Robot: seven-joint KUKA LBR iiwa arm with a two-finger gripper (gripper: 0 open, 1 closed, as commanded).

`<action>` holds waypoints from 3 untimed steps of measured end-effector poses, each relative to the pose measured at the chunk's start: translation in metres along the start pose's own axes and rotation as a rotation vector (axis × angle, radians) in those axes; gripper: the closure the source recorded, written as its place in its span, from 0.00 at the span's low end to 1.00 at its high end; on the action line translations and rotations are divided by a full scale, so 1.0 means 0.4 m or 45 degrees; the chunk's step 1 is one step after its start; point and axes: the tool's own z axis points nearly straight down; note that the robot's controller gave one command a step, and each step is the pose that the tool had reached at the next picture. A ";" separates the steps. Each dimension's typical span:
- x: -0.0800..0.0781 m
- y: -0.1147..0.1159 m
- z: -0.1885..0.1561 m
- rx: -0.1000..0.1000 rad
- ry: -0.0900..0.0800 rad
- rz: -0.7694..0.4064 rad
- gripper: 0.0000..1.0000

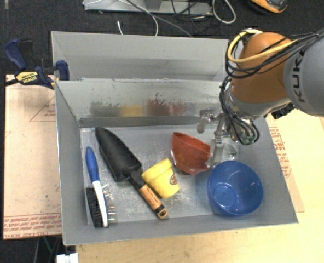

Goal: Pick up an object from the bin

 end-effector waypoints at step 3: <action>-0.082 0.123 0.191 0.000 0.016 -0.092 1.00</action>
Offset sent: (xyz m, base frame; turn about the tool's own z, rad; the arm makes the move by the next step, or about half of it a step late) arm 0.0076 0.0197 -0.0837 -0.1208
